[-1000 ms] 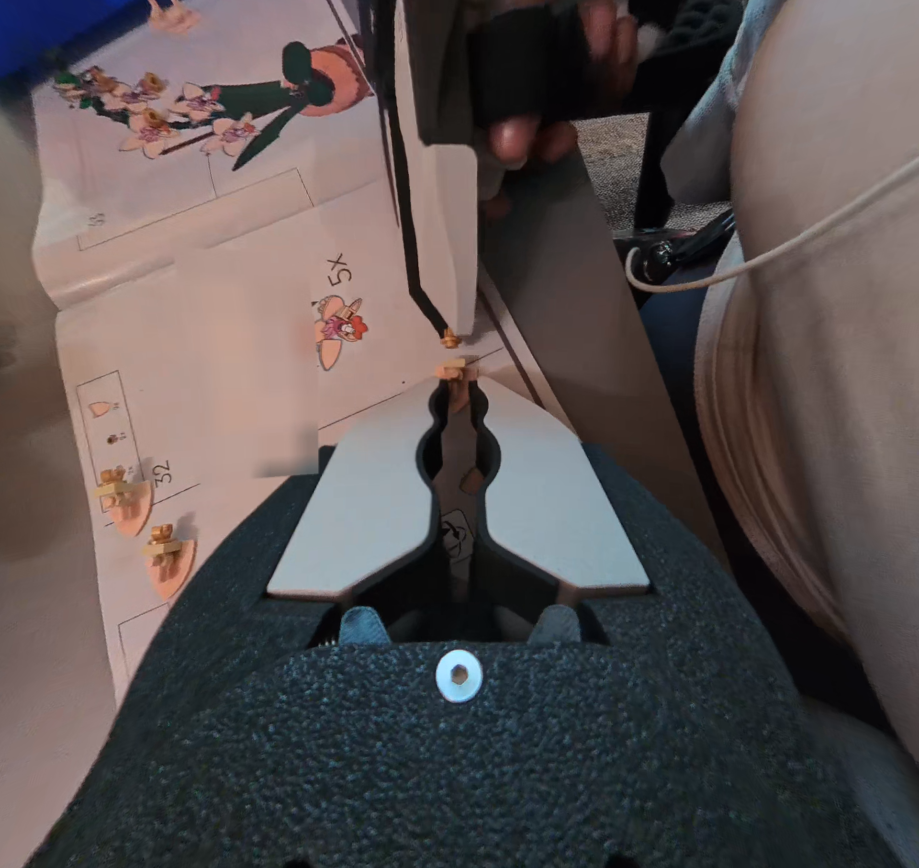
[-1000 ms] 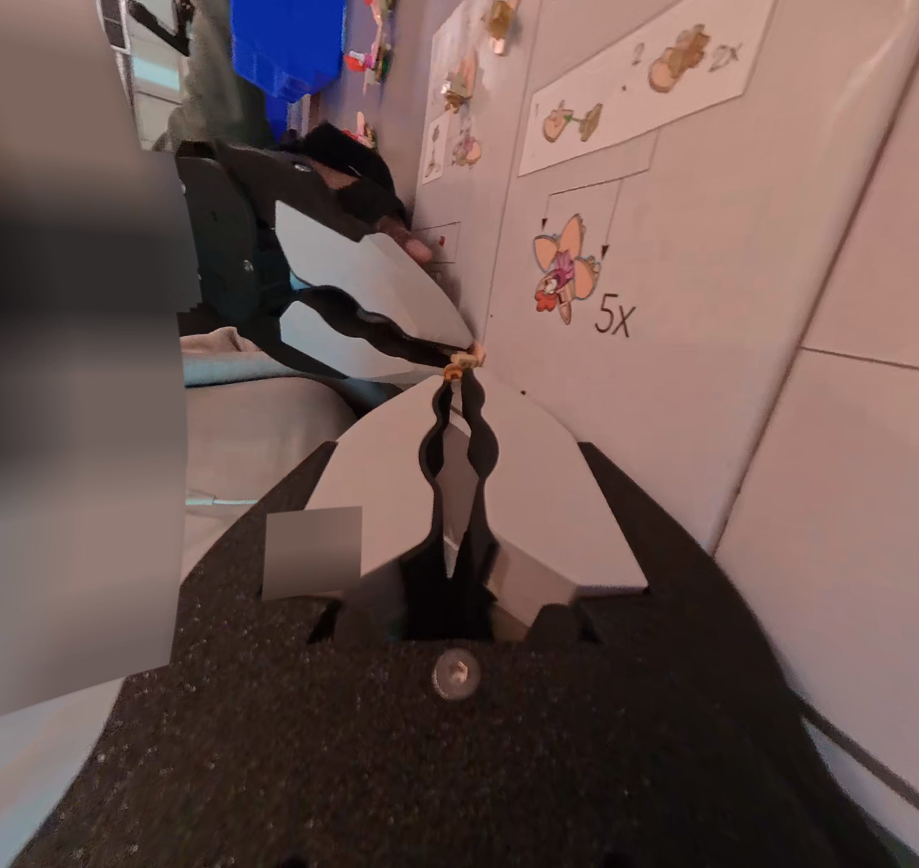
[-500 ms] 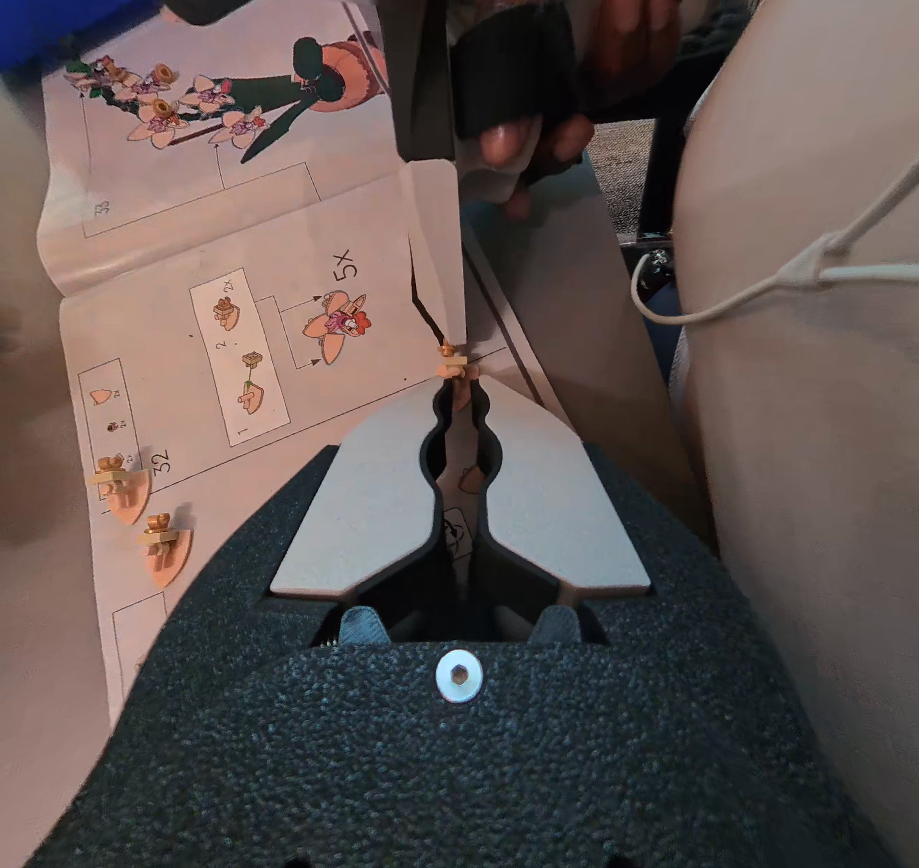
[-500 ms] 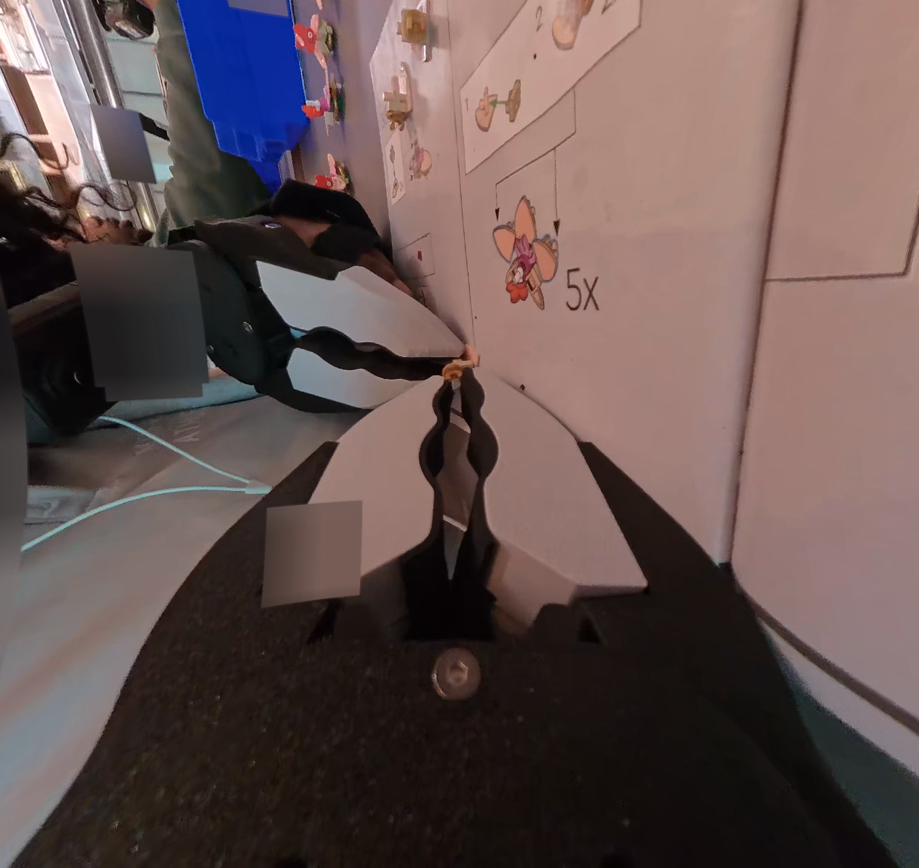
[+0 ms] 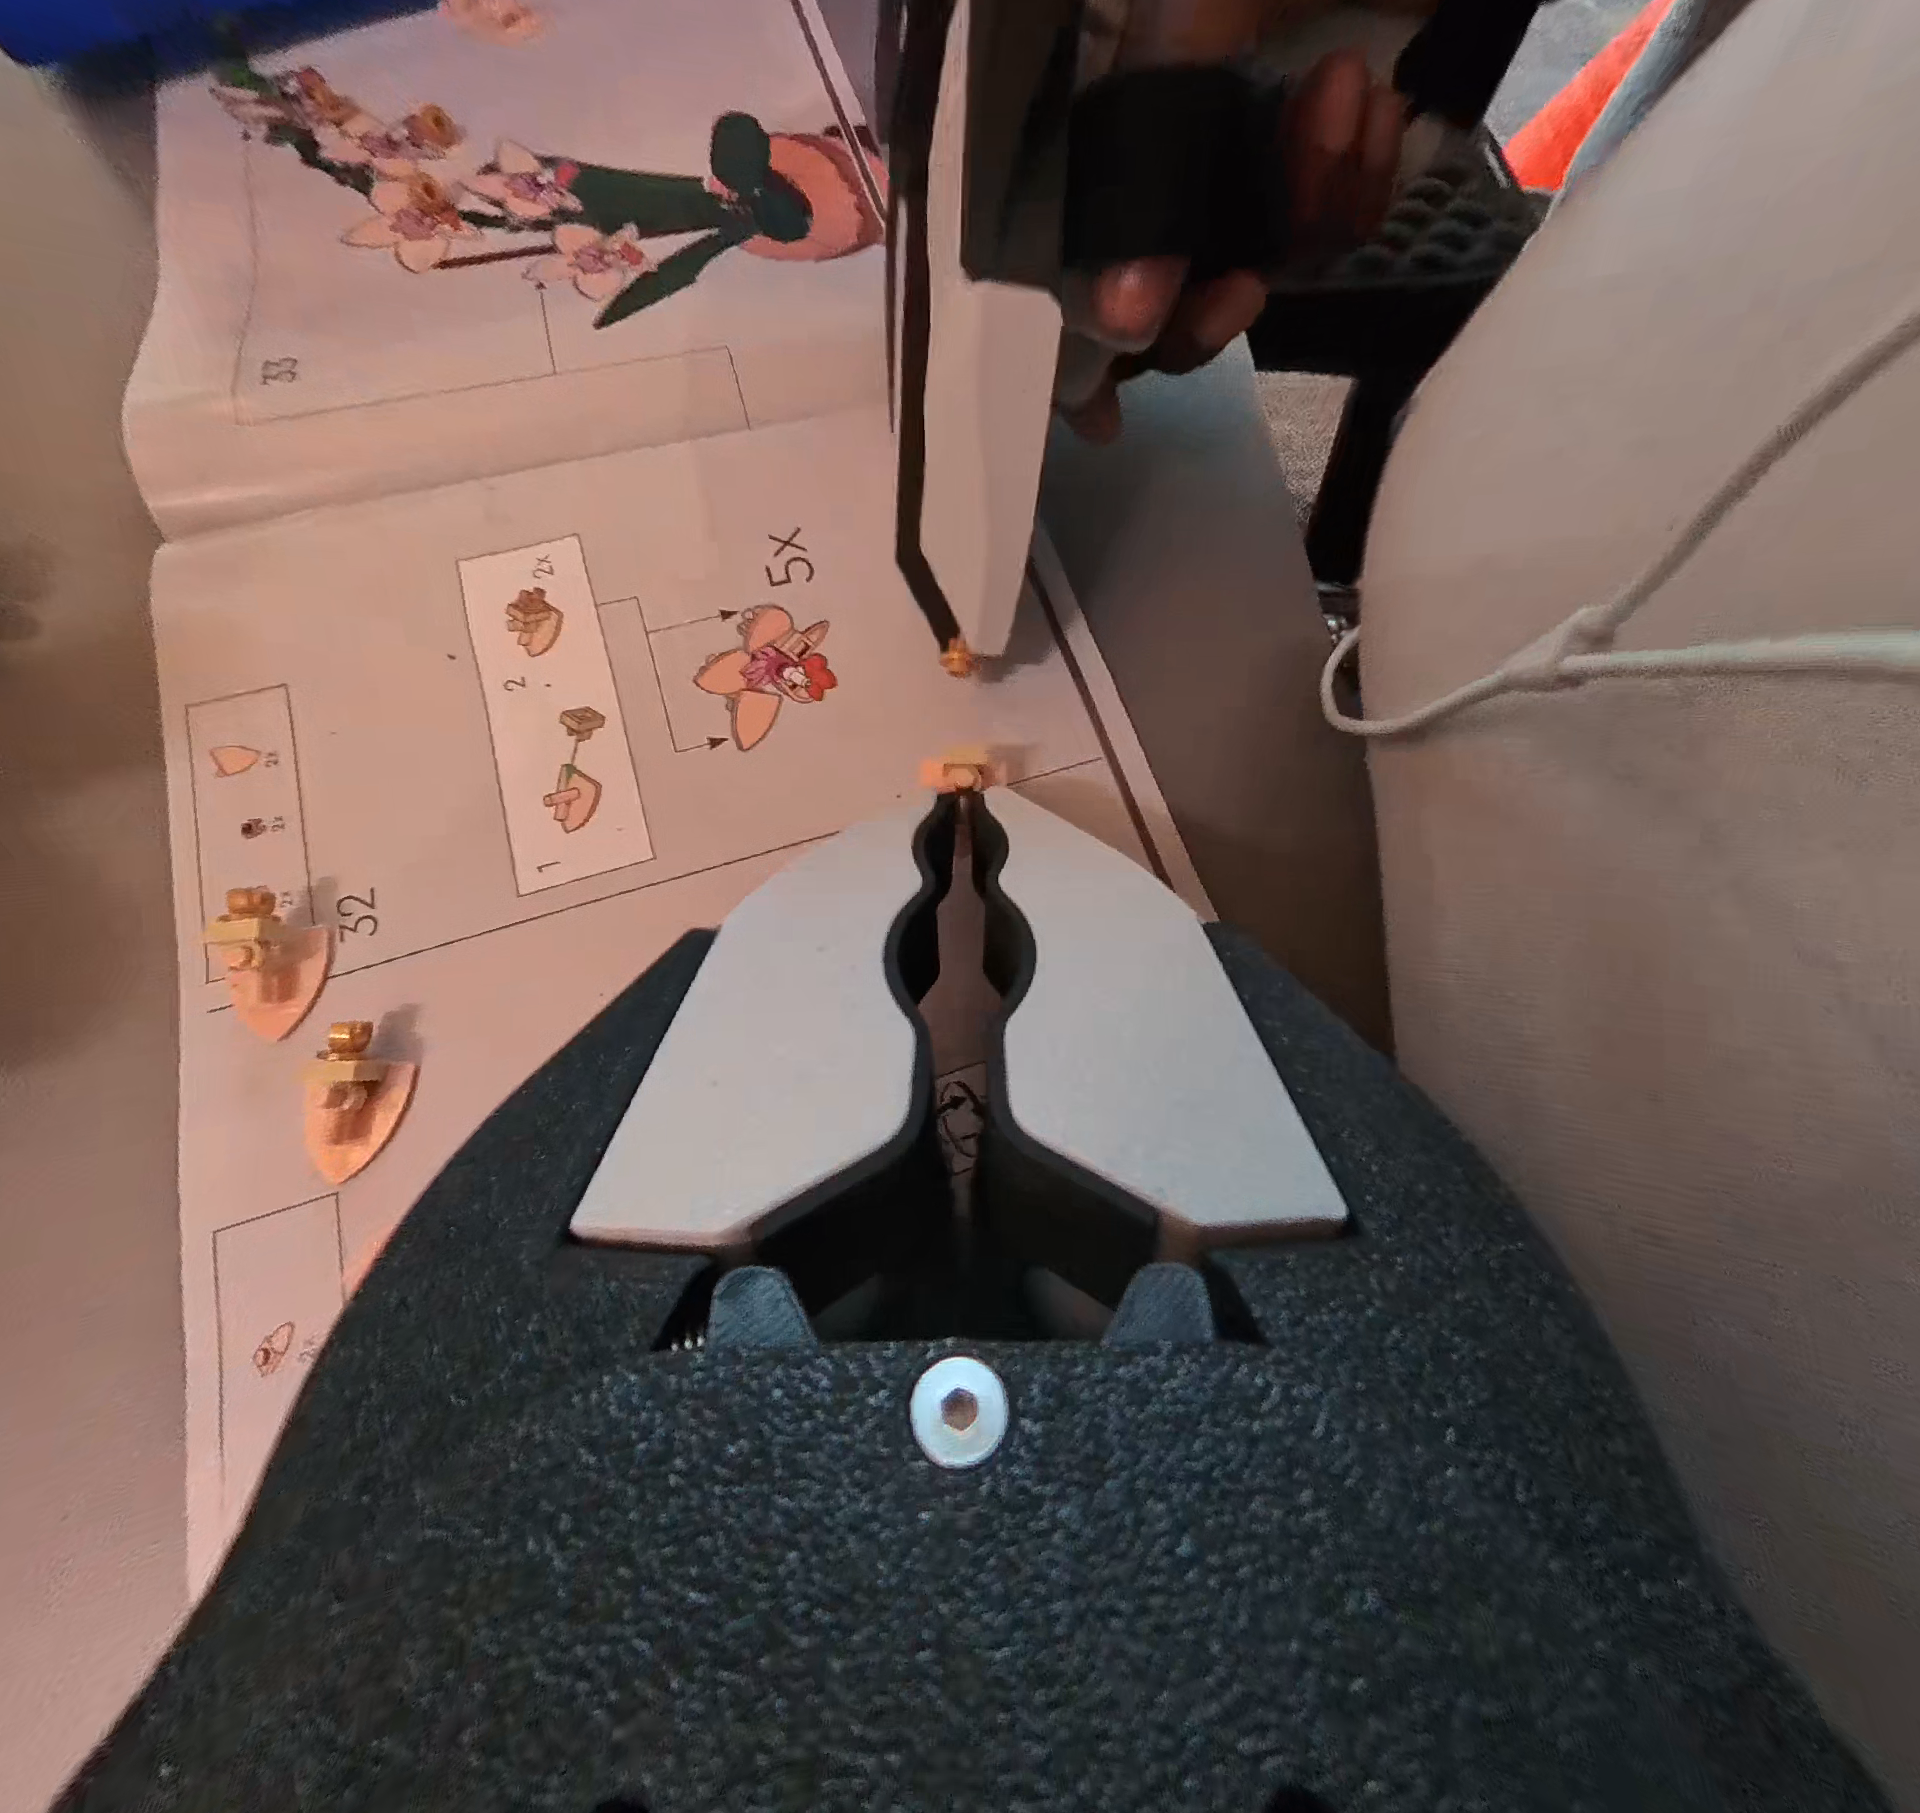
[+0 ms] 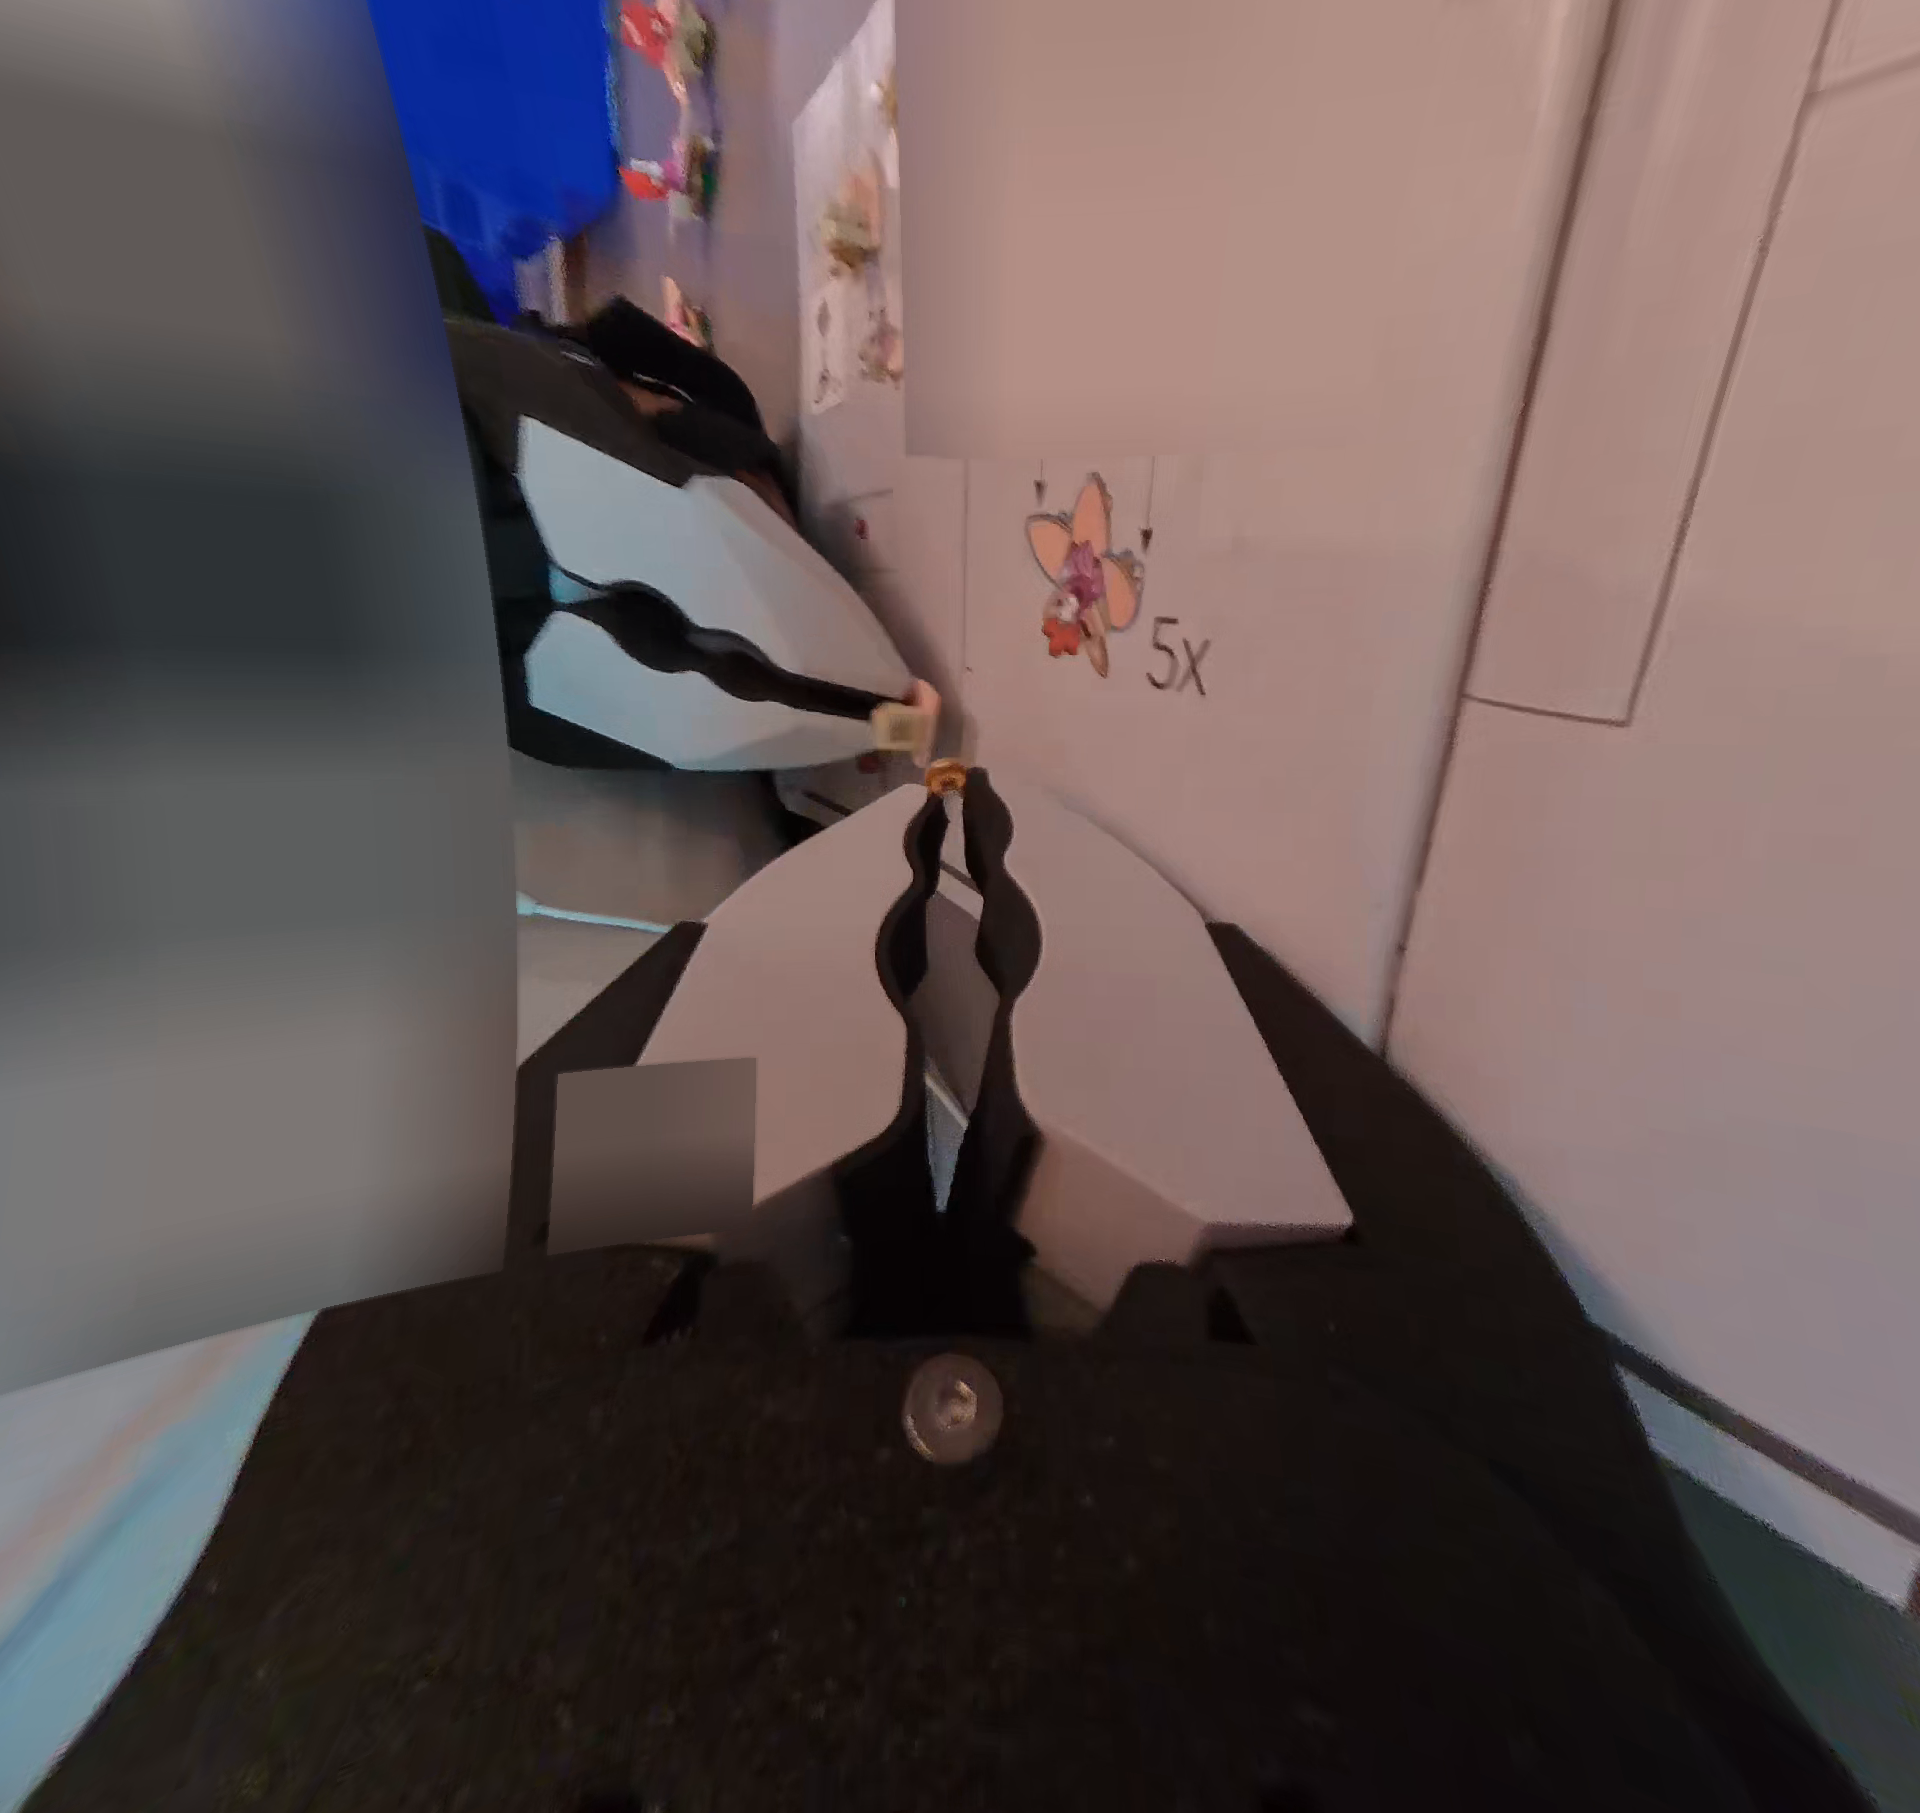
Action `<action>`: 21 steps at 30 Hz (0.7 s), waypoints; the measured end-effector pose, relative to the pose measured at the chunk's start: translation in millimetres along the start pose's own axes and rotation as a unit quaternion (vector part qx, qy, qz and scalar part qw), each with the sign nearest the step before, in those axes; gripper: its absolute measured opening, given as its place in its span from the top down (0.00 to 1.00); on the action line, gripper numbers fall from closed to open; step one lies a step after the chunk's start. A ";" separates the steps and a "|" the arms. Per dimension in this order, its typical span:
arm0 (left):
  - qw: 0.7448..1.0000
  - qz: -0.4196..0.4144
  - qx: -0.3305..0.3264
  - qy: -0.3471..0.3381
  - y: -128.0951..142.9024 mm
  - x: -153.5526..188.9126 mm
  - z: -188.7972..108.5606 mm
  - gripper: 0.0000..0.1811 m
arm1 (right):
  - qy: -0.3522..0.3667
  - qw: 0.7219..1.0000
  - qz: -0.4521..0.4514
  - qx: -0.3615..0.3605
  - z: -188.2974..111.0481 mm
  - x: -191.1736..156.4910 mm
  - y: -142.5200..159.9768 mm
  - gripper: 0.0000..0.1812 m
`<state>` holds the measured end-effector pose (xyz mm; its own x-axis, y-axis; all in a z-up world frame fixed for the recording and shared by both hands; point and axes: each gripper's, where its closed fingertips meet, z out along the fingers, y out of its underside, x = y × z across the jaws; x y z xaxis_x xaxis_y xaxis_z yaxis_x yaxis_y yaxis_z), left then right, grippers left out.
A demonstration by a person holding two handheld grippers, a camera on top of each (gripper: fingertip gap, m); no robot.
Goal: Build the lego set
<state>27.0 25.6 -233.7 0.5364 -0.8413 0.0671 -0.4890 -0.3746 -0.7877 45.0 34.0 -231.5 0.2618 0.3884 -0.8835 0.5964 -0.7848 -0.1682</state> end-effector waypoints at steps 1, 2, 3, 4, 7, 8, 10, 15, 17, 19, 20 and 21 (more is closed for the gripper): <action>1.000 0.002 -0.006 -0.004 1.3 -0.6 1.1 0.99 | -0.015 1.000 -0.002 0.010 0.5 -4.8 -2.7 0.98; 1.000 0.006 -0.006 -0.008 1.3 -0.8 1.2 0.99 | -0.030 0.999 0.000 0.019 1.2 -9.7 -5.1 0.98; 1.000 0.012 0.002 -0.019 -1.1 -2.3 0.0 0.99 | -0.043 0.999 -0.006 0.030 1.8 -14.8 -8.1 0.98; 0.999 0.019 0.020 -0.039 -5.6 -5.3 -2.7 0.99 | -0.049 0.998 -0.012 0.031 2.6 -18.0 -8.4 0.98; 0.993 0.052 0.058 -0.090 -15.3 -9.0 -8.9 0.99 | -0.055 0.998 -0.020 0.028 4.6 -21.0 -6.7 0.98; 0.991 0.065 0.061 -0.102 -16.2 -8.9 -9.8 0.99 | -0.070 0.997 -0.018 0.038 3.9 -24.5 -9.5 0.98; 0.987 0.085 0.066 -0.119 -17.5 -8.4 -11.2 0.99 | -0.084 0.995 -0.022 0.047 1.9 -27.6 -12.7 0.98; 0.984 0.096 0.076 -0.129 -19.8 -7.2 -13.2 0.99 | -0.073 0.996 -0.042 0.035 3.6 -26.3 -10.0 0.98; 0.984 0.101 0.071 -0.127 -18.7 -6.0 -11.8 0.99 | -0.074 0.996 -0.040 0.035 4.4 -25.5 -9.8 0.98; 0.984 0.106 0.068 -0.125 -18.0 -4.8 -11.1 0.99 | -0.067 0.996 -0.046 0.024 5.8 -24.4 -6.2 0.98; 0.984 0.107 0.066 -0.124 -17.7 -4.5 -10.8 0.99 | -0.063 0.997 -0.047 0.021 6.1 -24.0 -5.7 0.98; 0.984 0.109 0.065 -0.123 -17.4 -4.1 -10.3 0.99 | -0.059 0.997 -0.048 0.018 6.2 -23.5 -5.3 0.98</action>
<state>26.2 31.6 -214.0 0.5875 -0.7696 -0.2499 -0.5271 -0.1297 -0.8398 31.0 26.0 -212.6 0.1122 0.4043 -0.9077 0.5863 -0.7645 -0.2680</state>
